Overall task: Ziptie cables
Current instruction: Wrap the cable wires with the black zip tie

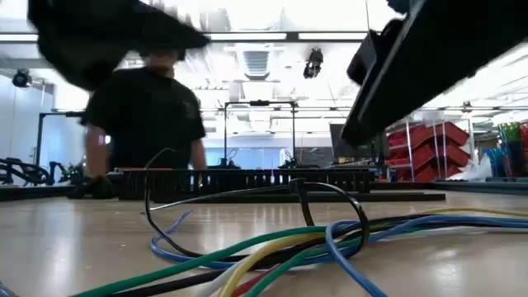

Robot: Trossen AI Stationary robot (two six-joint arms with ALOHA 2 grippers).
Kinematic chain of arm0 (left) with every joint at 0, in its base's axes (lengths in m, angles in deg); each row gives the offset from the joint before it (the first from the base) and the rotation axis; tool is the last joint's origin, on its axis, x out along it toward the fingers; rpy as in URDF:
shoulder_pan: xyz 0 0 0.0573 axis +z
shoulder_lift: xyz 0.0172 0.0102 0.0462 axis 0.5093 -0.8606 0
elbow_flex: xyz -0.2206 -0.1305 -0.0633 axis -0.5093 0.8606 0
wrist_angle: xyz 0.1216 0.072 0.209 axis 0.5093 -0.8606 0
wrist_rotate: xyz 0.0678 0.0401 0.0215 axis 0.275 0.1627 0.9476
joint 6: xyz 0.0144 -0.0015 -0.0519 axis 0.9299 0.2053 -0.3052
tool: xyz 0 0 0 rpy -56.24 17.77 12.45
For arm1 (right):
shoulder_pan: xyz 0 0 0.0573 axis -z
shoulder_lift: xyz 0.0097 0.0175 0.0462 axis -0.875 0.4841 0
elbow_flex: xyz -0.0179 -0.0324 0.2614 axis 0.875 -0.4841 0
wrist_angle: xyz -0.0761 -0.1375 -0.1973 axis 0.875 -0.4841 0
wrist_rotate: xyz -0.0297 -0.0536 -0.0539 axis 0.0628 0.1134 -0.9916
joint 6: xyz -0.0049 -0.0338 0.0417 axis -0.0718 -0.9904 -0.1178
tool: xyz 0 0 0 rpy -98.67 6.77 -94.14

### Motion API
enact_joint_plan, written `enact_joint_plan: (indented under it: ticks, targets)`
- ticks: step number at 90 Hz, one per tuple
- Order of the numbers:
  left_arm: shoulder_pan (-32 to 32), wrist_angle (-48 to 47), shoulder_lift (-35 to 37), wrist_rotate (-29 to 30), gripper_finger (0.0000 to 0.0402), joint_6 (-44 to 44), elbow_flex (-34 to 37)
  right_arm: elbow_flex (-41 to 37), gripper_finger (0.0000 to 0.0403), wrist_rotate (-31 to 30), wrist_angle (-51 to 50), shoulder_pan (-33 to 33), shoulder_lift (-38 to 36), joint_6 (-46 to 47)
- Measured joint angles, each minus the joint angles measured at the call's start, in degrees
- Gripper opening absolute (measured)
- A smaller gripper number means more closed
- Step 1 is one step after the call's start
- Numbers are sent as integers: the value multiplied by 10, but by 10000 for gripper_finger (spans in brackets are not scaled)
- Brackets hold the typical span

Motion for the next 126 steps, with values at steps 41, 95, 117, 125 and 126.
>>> enact_joint_plan:
  ticks: [41, 95, 117, 125, 126]
  targets:
    - [125, -106, 19, -292, 160, 297, -1, -4, 131, -79, 45, -41, 24, 119]
    - [200, 22, -33, -475, 150, 480, 51, 20, 129, -137, 49, -48, 42, 165]
    - [210, 42, -54, -495, 132, 471, 51, 40, 136, -155, 43, -50, 57, 184]
    - [209, 60, -67, -499, 122, 461, 51, 40, 136, -163, 41, -51, 57, 186]
    - [209, 61, -68, -500, 120, 459, 51, 40, 136, -163, 40, -51, 57, 186]
